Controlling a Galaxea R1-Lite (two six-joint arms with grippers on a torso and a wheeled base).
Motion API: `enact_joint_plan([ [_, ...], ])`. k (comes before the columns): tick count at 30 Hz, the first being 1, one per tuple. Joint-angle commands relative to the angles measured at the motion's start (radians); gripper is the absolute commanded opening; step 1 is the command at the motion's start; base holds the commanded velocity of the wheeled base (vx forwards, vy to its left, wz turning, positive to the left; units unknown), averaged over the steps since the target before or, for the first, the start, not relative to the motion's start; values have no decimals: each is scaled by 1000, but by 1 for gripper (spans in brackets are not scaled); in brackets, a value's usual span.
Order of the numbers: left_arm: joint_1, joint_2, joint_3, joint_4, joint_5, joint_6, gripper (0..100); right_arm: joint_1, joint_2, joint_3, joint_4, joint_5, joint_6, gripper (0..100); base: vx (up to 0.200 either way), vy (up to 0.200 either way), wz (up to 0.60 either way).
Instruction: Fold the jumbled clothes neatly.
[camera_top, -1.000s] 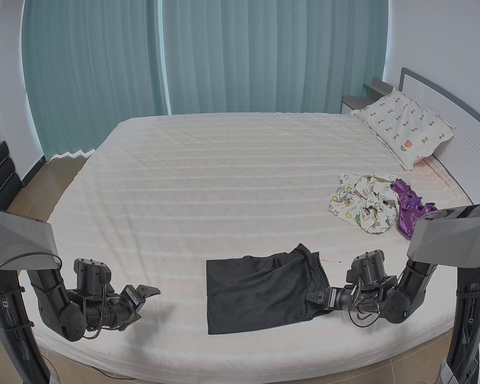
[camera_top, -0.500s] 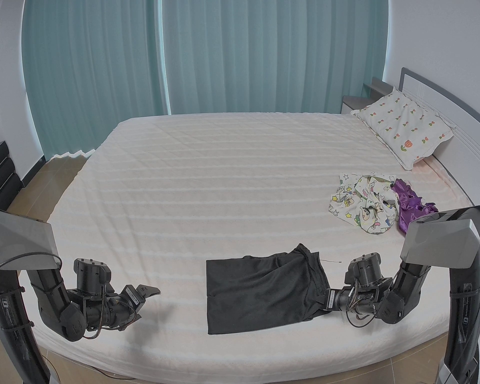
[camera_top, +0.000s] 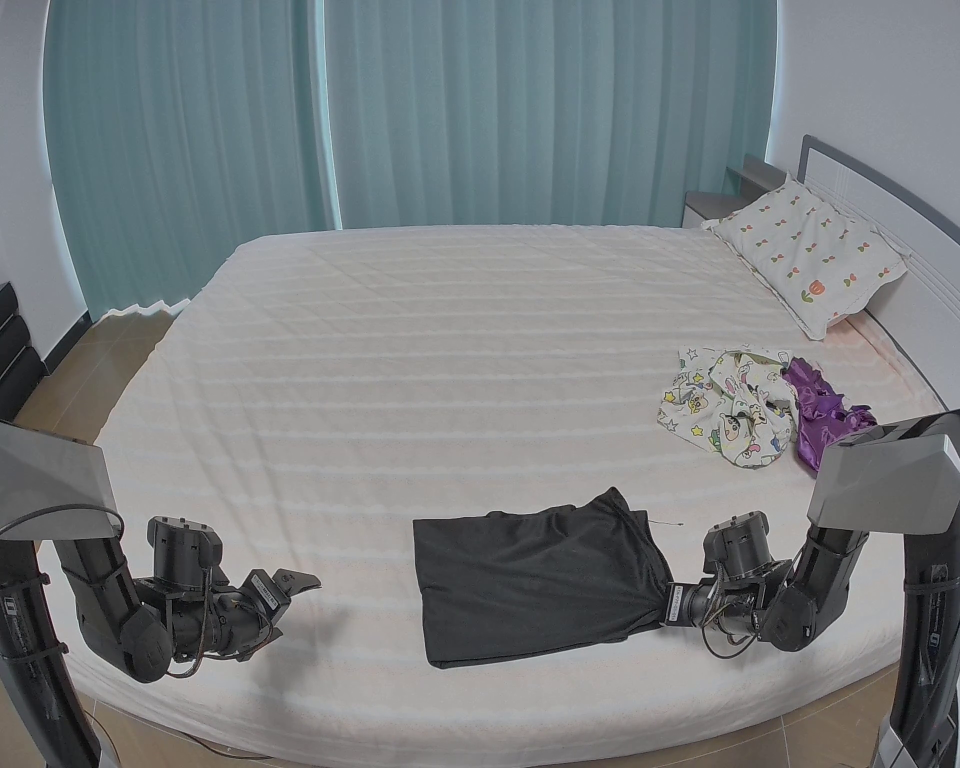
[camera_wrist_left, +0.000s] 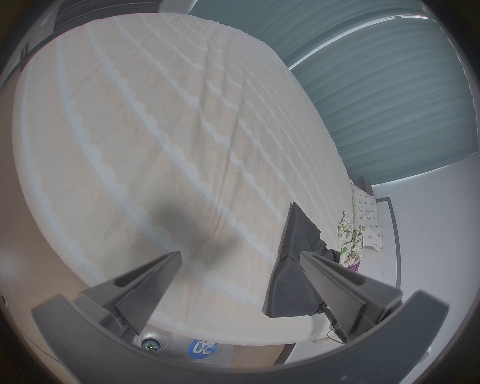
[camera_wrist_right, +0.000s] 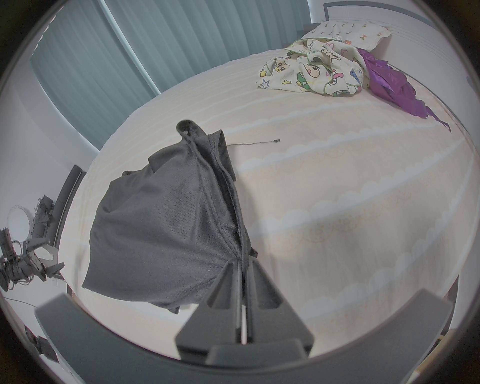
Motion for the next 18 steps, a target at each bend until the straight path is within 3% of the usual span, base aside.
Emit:
enact_joint_plan([
  [1, 0, 1, 0, 0, 0, 0, 100, 8, -6, 11, 3, -2, 0, 0, 0, 0, 0],
  [2, 0, 1, 0, 0, 0, 0, 100, 8, -6, 11, 3, -2, 0, 0, 0, 0, 0],
  [3, 0, 1, 0, 0, 0, 0, 100, 14, -6, 13, 6, -4, -2, 100, 0, 0, 0],
  [14, 0, 1, 0, 0, 0, 0, 100, 22, -104, 42, 4, -4, 0, 100, 0, 0, 0],
  [18, 0, 1, 0, 0, 0, 0, 100, -21, -170, -14, 18, 13, 1, 100, 0, 0, 0],
])
